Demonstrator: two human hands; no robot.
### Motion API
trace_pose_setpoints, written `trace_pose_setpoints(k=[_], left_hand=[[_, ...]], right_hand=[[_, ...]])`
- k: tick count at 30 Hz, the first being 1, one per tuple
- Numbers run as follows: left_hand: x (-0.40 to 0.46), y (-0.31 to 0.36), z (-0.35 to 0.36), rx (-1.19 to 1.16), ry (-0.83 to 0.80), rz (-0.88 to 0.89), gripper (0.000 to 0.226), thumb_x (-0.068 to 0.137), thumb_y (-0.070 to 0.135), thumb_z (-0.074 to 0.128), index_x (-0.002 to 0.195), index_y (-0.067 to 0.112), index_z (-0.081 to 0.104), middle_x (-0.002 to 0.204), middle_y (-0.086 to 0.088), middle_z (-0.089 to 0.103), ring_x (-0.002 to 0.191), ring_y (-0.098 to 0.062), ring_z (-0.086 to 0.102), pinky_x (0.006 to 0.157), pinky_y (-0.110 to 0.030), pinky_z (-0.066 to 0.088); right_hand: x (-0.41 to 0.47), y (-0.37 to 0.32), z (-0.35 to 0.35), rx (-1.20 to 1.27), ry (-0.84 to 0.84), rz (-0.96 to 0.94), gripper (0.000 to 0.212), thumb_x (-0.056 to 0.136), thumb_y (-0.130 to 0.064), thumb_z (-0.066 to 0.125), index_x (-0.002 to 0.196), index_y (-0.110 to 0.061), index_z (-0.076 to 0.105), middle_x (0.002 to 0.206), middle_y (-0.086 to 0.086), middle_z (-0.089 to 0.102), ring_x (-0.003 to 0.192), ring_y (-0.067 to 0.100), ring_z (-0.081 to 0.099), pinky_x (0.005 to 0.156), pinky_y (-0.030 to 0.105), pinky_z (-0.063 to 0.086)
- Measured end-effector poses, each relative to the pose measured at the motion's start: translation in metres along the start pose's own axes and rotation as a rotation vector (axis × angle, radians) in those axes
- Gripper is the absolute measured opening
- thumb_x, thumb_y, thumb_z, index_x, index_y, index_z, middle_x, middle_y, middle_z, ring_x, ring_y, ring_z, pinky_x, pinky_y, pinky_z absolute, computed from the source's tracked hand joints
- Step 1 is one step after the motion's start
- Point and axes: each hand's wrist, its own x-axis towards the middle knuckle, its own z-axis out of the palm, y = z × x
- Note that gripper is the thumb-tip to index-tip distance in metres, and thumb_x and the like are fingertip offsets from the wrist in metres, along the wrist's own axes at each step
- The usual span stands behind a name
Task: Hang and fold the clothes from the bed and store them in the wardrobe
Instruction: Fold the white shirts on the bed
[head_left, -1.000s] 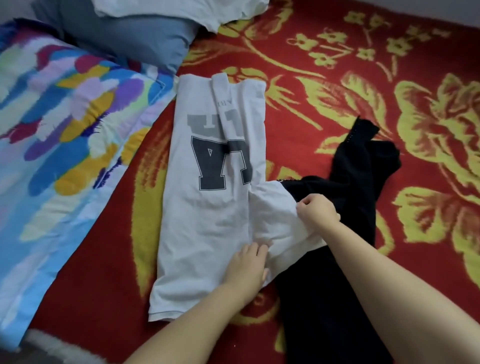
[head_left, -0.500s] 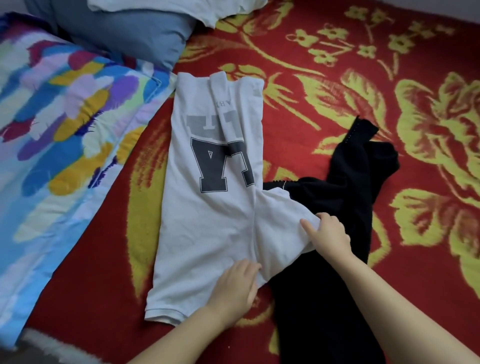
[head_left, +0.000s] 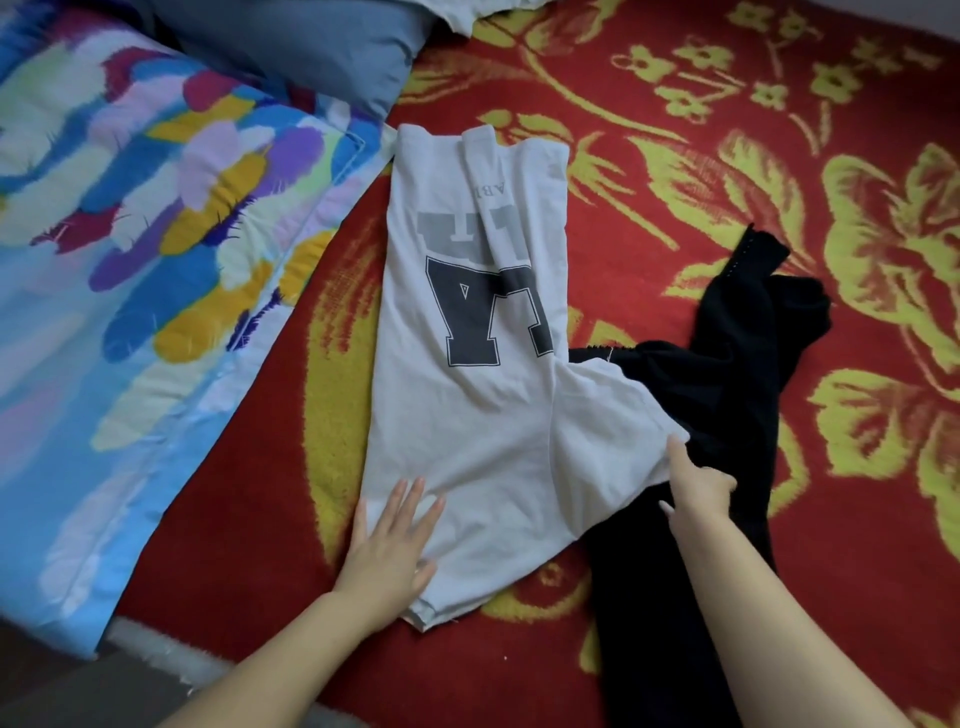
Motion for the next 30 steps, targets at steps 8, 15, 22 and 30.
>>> trace_pose_setpoints(k=[8,15,22,30], left_hand=[[0.006,-0.016,0.014,-0.079,-0.092,0.071,0.073,0.093,0.034,0.042,0.152,0.032,-0.001,0.156,0.0,-0.025,0.136,-0.022,-0.034,0.114,-0.052,-0.006],[-0.018,-0.067,-0.004,0.111,0.065,0.382,0.098,0.038,0.004,0.084,0.132,0.015,0.058,0.139,-0.013,0.052,0.126,-0.028,0.052,0.094,-0.049,0.046],[-0.002,-0.086,-0.009,0.227,0.102,0.553,0.074,0.056,0.013,0.09,0.125,0.023,0.064,0.138,-0.01,0.054,0.124,-0.025,0.054,0.096,-0.053,0.046],[0.01,-0.073,-0.041,-0.54,-0.439,0.113,0.032,0.096,0.01,0.04,0.117,0.016,0.064,0.124,-0.001,0.06,0.12,-0.018,0.049,0.099,-0.026,0.038]], right_hand=[[-0.055,-0.014,0.026,0.101,-0.175,-0.762,0.025,0.083,-0.003,0.056,0.069,-0.021,0.047,0.068,-0.008,0.045,0.06,0.004,0.04,0.055,0.022,0.035],[-0.077,0.068,0.051,-1.441,-0.787,-1.492,0.09,0.089,-0.038,0.055,0.152,-0.029,-0.009,0.161,0.003,0.004,0.149,0.022,0.001,0.118,0.05,0.003],[-0.045,0.094,0.038,-1.769,-0.623,-1.479,0.09,0.091,-0.015,0.042,0.14,-0.033,-0.032,0.155,0.003,-0.03,0.141,0.028,-0.029,0.108,0.059,-0.019],[-0.069,0.074,0.048,-1.673,-0.822,-1.4,0.073,0.091,0.003,0.037,0.154,-0.025,0.011,0.16,-0.001,0.012,0.147,0.028,0.009,0.118,0.04,0.009]])
